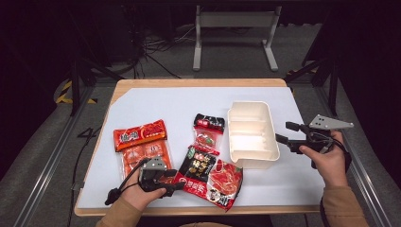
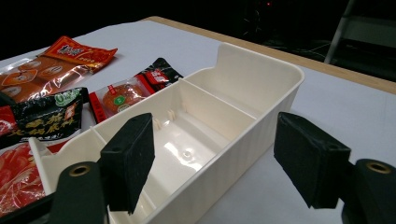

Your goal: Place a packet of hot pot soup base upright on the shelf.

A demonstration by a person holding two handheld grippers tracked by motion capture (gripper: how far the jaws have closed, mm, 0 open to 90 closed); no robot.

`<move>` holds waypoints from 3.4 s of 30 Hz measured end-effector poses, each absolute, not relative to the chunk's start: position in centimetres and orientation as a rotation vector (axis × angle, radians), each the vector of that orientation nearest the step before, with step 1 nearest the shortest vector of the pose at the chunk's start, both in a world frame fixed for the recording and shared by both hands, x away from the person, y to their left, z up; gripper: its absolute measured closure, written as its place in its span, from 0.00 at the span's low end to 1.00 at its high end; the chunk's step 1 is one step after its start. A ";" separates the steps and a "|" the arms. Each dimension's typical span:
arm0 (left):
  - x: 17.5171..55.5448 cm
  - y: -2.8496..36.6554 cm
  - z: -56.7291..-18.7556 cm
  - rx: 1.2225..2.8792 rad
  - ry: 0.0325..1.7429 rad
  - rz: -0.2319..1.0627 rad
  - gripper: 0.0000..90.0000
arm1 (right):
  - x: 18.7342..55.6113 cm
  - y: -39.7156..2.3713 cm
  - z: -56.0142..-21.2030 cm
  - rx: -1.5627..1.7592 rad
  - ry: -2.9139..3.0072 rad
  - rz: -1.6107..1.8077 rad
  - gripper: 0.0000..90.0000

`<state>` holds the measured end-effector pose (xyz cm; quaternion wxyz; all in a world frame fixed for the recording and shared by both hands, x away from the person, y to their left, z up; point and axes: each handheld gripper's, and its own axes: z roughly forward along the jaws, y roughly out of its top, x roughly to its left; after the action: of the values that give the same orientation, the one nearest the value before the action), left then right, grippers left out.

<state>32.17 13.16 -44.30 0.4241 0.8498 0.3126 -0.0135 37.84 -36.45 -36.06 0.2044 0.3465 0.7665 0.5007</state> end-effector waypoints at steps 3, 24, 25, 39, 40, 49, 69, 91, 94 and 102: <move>32.2 13.0 -44.4 2.128 0.782 -0.044 0.45 | 37.8 -36.4 -36.1 0.971 2.138 1.400 0.33; 32.1 12.4 -45.0 2.097 0.896 -0.027 0.76 | 38.0 -36.0 -36.5 0.969 2.157 1.373 0.34; 32.2 12.4 -45.1 2.096 0.895 -0.027 0.76 | 38.0 -36.0 -36.5 0.972 2.155 1.376 0.34; 32.9 11.5 -45.4 2.093 0.953 -0.040 0.77 | 37.8 -36.1 -36.7 0.983 2.154 1.376 0.34; 32.9 11.4 -45.4 2.090 0.963 -0.039 0.78 | 37.8 -36.1 -36.7 0.985 2.155 1.375 0.34; 32.8 11.4 -45.2 2.054 1.011 -0.050 0.88 | 37.8 -36.0 -36.7 0.985 2.159 1.375 0.35; 33.2 12.8 -38.1 1.894 0.906 0.120 0.97 | 37.8 -36.4 -36.7 0.985 2.156 1.361 0.38; 33.9 14.2 -31.8 1.883 0.712 0.346 0.97 | 37.6 -36.9 -37.0 1.018 2.144 1.355 0.38; 34.4 14.2 -31.1 1.882 0.689 0.358 0.97 | 37.6 -37.0 -37.1 1.027 2.143 1.350 0.39; 35.9 14.1 -29.5 1.888 0.637 0.406 0.96 | 37.4 -37.5 -37.2 1.047 2.117 1.339 0.39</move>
<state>35.94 14.12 -29.46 0.5263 0.7894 0.2666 0.1696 37.36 -37.50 -37.18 0.2117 0.3769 0.7622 0.4819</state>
